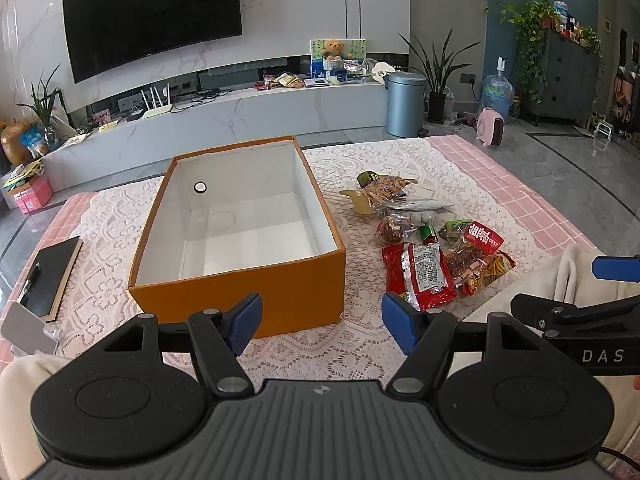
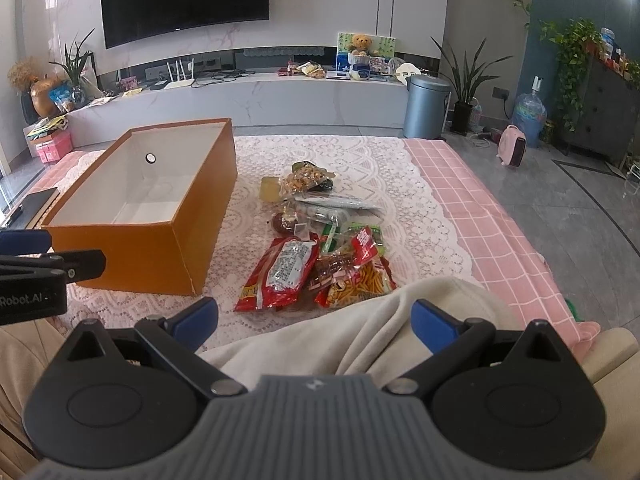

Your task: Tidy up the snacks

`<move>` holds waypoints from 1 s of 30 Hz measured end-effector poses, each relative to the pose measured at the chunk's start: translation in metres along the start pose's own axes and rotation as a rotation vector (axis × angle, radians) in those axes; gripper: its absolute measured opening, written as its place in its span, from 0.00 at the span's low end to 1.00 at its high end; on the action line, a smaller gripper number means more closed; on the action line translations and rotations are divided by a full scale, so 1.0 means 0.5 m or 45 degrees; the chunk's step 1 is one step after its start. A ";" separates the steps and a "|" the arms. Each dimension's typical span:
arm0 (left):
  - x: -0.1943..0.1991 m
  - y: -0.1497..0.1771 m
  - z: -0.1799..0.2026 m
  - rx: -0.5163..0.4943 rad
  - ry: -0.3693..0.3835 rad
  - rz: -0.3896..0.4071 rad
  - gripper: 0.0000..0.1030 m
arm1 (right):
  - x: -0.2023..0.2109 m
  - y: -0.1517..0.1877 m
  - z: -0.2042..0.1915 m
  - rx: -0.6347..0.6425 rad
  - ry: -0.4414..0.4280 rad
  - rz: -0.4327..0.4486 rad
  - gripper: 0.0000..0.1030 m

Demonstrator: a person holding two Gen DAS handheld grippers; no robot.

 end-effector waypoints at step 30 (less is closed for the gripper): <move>-0.062 0.000 0.012 -0.005 0.114 -0.082 0.52 | -0.057 -0.025 0.072 -0.086 0.013 0.029 0.97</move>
Point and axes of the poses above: each gripper's, at about its wrist camera, not at the fingertips, and x roughly against the way its jaws point, z to its right, y to its underside, the point moved 6 cm from there along -x, roughly the way its jaws point, and after that the axes turned 6 degrees about y, right-handed, at the moved point
